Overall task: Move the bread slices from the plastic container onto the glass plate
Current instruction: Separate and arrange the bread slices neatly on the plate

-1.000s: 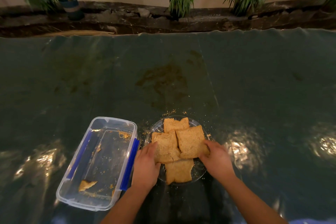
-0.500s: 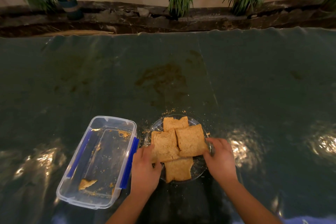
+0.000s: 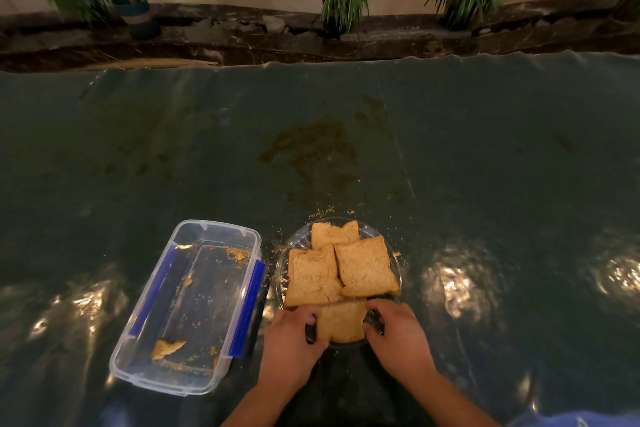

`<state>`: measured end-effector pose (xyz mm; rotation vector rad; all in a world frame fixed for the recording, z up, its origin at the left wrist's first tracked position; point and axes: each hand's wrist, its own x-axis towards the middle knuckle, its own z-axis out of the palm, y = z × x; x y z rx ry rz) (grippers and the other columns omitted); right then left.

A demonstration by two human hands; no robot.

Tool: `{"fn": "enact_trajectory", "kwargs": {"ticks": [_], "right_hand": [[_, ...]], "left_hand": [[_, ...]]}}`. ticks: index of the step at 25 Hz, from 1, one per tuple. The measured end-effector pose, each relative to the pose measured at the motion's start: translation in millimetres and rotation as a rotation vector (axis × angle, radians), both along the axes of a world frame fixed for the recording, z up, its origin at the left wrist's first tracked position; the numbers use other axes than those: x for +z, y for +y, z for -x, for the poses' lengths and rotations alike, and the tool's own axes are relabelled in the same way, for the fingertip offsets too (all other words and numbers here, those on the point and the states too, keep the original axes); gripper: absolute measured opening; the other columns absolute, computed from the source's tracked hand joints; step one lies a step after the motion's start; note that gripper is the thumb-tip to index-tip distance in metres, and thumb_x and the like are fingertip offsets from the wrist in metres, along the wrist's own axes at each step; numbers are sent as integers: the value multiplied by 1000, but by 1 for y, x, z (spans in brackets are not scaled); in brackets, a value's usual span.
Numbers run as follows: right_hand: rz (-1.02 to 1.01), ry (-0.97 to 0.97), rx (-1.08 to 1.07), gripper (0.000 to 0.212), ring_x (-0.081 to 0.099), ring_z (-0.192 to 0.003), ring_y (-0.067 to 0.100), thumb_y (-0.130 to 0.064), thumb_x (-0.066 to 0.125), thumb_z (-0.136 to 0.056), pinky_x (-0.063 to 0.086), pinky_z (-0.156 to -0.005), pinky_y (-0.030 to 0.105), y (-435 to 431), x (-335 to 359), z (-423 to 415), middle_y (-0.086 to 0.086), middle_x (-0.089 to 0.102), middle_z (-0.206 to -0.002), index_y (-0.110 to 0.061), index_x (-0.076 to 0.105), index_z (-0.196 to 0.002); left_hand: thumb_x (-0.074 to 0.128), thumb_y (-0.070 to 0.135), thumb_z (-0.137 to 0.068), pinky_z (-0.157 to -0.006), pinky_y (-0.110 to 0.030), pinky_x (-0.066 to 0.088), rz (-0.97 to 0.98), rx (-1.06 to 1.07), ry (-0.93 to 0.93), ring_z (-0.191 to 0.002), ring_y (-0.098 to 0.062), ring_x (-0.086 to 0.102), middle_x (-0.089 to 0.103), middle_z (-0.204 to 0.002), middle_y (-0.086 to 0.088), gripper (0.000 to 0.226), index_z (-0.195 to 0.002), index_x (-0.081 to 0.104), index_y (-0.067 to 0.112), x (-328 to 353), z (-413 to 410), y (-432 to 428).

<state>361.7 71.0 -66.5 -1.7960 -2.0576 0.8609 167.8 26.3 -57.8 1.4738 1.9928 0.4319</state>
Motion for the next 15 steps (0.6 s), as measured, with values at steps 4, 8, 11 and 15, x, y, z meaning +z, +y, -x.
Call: {"fn": "enact_trajectory", "kwargs": {"ticks": [4,8,11,15], "right_hand": [[3,-16,11,35,52,-103,12,-24,67,-82,43,-82,19,5,-1,0,-5,67,-106,-24,63,-117],[6,-29,28,38,51,-102,12,-24,66,-82,39,-80,17,9,-3,-4,-5,67,-109,-23,61,-120],[33,-26,33,39,52,-105,12,-23,67,-82,41,-83,18,10,-1,-4,-5,66,-109,-23,61,-120],[-36,33,-36,22,54,-85,9,-16,69,-80,38,-66,14,13,11,-7,-16,59,-86,-27,66,-99]], "left_hand": [[79,32,-76,-78,-15,37,11,33,-30,-93,1,52,53,-90,24,39,-111,62,36,0,-7,1],[78,34,-77,-86,-17,43,40,35,-50,-99,1,54,60,-106,19,42,-115,59,37,-4,-13,2],[77,34,-78,-89,-19,45,42,28,-63,-100,1,54,60,-108,18,42,-115,59,37,-5,-12,2],[70,45,-80,-81,-17,45,-2,16,-51,-93,4,53,55,-99,23,30,-107,58,43,3,-9,2]]}}
